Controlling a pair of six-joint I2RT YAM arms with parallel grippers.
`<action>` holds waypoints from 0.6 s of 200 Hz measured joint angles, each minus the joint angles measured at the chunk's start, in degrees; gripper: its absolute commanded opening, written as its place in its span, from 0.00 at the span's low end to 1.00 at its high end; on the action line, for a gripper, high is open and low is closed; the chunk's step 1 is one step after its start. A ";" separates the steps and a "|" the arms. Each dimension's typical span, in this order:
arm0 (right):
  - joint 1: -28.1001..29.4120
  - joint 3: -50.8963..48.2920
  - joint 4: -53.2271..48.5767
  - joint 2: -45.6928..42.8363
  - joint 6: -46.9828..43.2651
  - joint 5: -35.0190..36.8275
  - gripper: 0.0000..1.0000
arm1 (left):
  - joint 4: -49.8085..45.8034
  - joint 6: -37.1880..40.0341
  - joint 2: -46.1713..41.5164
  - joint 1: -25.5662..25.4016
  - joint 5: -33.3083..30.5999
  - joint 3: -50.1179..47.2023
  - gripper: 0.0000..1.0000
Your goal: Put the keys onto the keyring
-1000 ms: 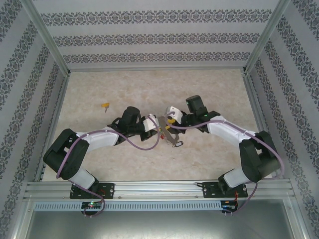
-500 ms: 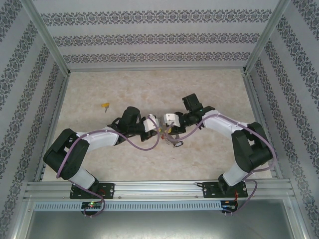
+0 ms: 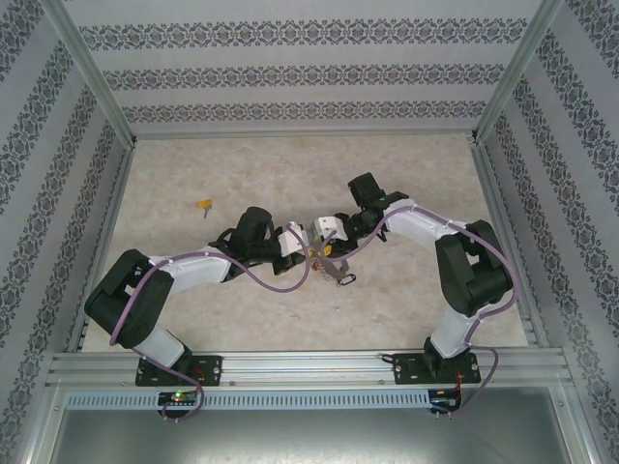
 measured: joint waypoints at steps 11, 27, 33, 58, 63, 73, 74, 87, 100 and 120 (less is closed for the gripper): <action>0.42 0.63 -0.66 0.57 -0.66 0.00 0.39 | 0.00 0.04 0.28 0.00 0.20 0.00 0.00; 0.48 1.18 -1.51 1.20 -0.98 0.00 0.38 | -0.11 0.07 0.48 0.04 0.37 0.00 0.00; 0.50 1.36 -1.81 1.40 -1.09 0.00 0.37 | -0.11 0.13 0.48 0.04 0.42 0.00 0.00; 0.50 1.95 -2.78 1.84 -1.70 -0.20 0.35 | -0.13 0.24 0.50 0.04 0.48 0.00 0.00; 0.50 2.03 -2.91 1.86 -1.88 -0.17 0.35 | -0.13 0.24 0.50 0.04 0.57 0.00 0.00; 0.50 2.08 -3.08 1.86 -1.95 -0.20 0.35 | -0.13 0.24 0.50 0.07 0.72 0.00 0.00; 0.50 2.08 -3.08 1.86 -1.95 -0.20 0.35 | -0.13 0.24 0.50 0.09 0.79 0.00 0.00; 0.50 2.08 -3.15 1.86 -1.92 -0.24 0.38 | -0.13 0.26 0.50 0.11 0.90 0.00 0.00; 0.52 2.08 -3.04 1.86 -1.92 -0.44 0.38 | -0.09 0.35 0.50 0.13 1.07 0.00 0.00; 0.52 2.05 -2.80 1.86 -1.90 -0.98 0.37 | 0.11 0.42 0.50 0.15 1.29 0.00 0.00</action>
